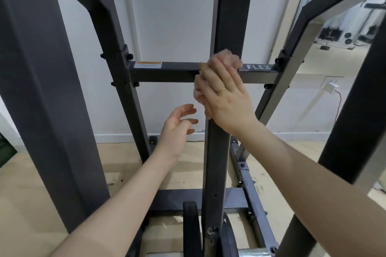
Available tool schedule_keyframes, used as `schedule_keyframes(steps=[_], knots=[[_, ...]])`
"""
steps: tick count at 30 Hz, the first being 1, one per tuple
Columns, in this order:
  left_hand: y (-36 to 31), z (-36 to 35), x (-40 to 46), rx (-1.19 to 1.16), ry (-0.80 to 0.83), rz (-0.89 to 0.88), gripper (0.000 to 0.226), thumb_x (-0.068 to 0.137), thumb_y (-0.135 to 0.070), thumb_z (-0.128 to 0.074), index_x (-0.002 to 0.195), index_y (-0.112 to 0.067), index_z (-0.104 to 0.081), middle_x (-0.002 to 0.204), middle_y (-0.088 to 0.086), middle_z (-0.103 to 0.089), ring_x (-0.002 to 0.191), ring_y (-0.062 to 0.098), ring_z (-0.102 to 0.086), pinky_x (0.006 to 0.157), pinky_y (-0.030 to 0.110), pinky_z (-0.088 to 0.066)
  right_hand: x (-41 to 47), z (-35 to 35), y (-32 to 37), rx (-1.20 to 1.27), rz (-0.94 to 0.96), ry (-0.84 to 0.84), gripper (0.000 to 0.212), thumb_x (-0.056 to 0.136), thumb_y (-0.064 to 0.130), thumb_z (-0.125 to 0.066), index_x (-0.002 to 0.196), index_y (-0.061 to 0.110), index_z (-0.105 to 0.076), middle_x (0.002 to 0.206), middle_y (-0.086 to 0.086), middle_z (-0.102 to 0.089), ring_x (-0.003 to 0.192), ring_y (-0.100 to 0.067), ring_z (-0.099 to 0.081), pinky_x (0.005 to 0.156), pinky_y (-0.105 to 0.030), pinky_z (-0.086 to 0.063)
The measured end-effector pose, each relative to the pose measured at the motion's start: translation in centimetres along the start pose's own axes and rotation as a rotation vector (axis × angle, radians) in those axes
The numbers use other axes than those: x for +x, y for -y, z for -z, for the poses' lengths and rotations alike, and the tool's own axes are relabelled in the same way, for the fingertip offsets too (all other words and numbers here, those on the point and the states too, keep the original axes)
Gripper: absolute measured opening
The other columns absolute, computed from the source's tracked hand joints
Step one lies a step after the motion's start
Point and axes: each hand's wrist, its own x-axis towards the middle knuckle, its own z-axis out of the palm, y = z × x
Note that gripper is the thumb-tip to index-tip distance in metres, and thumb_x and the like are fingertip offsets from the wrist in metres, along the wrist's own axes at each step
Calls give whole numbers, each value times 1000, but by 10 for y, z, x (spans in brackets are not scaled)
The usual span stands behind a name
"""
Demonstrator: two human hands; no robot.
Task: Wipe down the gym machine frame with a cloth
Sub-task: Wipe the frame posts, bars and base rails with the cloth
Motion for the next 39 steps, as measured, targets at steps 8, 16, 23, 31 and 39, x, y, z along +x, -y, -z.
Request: schedule_keyframes(steps=[8, 16, 23, 31, 39], knots=[[4, 1, -9, 30, 73, -19, 48, 95, 5, -33, 129, -26, -45, 132, -6, -50, 118, 10, -50, 101, 29, -42, -35, 13, 13, 38, 13, 174, 52, 97, 32, -37, 143, 9, -40, 149, -14, -39, 140, -31, -23, 118, -42, -7], [17, -21, -13, 94, 171, -68, 63, 91, 12, -35, 132, -36, -41, 130, -20, -49, 118, -14, -43, 103, 10, -31, -63, 1, 22, 206, -175, 90, 51, 101, 20, -41, 142, -7, -30, 146, -29, -34, 140, -46, -23, 117, -50, -21], [19, -16, -5, 221, 130, -79, 58, 93, -9, -56, 142, -31, -36, 140, -13, -46, 125, 0, -43, 101, 17, -38, 2, 7, 3, 362, -361, -99, 54, 94, 11, -45, 136, -17, -26, 139, -41, -30, 133, -44, -23, 119, -33, -9], [24, -12, -4, 217, 136, -60, 53, 89, -8, -62, 116, -49, -43, 106, -29, -55, 103, -14, -51, 90, 11, -41, -65, 5, 44, 685, -499, 111, 69, 101, 30, -36, 151, 17, 10, 157, -8, 15, 137, -34, -36, 90, -41, -53], [29, -18, -4, 238, 105, -57, 61, 91, -6, -58, 141, -35, -38, 121, -25, -49, 113, -11, -43, 82, -2, -36, -5, 25, 17, 1174, -932, 100, 91, 83, 6, -68, 145, 38, -11, 122, -10, -53, 95, -14, -64, 77, -30, -58]])
